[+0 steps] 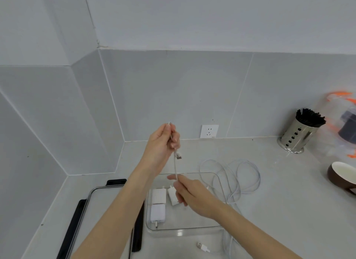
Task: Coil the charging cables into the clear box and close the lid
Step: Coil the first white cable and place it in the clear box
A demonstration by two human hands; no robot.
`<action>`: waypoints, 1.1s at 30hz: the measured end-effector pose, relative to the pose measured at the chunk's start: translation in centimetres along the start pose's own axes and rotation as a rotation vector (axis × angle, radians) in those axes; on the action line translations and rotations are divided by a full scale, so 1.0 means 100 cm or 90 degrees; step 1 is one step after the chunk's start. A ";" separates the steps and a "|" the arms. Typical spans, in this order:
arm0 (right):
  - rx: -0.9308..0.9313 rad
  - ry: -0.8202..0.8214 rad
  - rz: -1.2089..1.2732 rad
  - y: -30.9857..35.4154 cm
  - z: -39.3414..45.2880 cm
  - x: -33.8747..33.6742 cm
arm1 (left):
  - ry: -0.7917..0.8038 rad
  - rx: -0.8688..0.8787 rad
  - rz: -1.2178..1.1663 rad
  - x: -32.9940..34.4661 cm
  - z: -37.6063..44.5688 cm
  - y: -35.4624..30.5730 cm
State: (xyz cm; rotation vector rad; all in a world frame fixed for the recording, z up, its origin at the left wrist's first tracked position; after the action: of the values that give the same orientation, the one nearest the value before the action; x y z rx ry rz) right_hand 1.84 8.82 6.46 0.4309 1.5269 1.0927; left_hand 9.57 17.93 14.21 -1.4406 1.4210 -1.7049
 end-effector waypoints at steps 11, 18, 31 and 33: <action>-0.095 -0.086 -0.145 0.059 0.015 -0.092 | 0.033 -0.128 0.256 0.000 -0.039 0.061; -0.004 -0.161 0.244 0.017 0.025 -0.091 | 0.186 -0.270 -0.136 0.021 -0.053 0.047; 0.005 0.065 -0.040 0.011 -0.010 -0.014 | -0.095 -0.017 0.145 -0.021 -0.008 0.039; -0.038 0.071 -0.169 0.018 -0.009 -0.026 | -0.103 -0.005 0.302 -0.024 -0.008 0.045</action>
State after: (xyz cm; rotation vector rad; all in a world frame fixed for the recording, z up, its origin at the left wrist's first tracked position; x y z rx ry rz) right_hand 1.25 7.37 9.36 0.1222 1.5923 0.9632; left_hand 8.52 18.78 9.28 -1.1017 1.5287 -1.2598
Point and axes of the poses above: each hand's wrist, its own z-axis towards the middle knuckle, its own x-axis out of the palm, y = z × x, the point moved 4 cm from there along z, towards the middle knuckle, and after that the axes turned 11 degrees about -x, right-handed, at the moved point
